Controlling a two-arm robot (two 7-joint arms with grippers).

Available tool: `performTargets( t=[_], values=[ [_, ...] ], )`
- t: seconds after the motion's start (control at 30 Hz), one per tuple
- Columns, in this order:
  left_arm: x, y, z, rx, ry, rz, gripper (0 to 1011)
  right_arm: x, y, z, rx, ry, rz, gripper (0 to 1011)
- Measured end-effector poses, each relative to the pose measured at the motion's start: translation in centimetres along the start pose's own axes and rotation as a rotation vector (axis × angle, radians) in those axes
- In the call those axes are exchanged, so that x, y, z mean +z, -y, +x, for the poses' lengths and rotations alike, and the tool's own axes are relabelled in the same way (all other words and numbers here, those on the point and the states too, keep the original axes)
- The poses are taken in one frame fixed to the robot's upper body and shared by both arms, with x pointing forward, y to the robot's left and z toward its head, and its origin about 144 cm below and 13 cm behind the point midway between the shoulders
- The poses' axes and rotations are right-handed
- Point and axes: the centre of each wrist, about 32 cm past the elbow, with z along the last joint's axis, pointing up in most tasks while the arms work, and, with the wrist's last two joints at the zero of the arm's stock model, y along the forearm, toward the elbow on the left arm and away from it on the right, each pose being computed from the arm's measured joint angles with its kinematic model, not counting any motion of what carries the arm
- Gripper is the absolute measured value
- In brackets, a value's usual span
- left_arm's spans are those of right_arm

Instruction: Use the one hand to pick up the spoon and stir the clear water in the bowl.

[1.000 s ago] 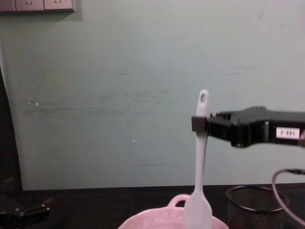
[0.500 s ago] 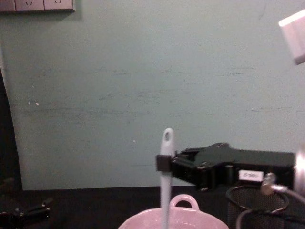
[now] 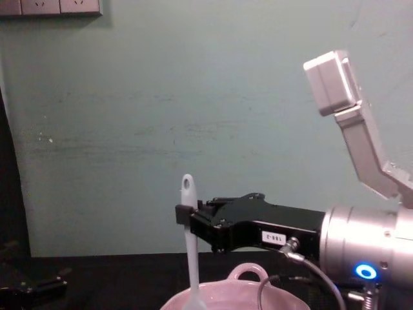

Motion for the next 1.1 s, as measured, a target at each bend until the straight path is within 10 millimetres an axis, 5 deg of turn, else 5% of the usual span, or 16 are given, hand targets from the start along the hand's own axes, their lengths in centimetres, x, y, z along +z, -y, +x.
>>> performTargets(
  t=[0.3,0.6,1.1],
  values=[
    [0.0,0.0,0.0,0.000,0.000,0.000,1011,-0.2,-0.5,0.8,-0.129,0.078,-0.005,125],
    [0.0,0.0,0.0,0.000,0.000,0.000,1011,0.2,1.5,1.7,-0.169,0.103,-0.041,125],
    [0.0,0.0,0.0,0.000,0.000,0.000,1011,1.5,4.4,-0.9,-0.012,-0.017,-0.019,125]
  ],
)
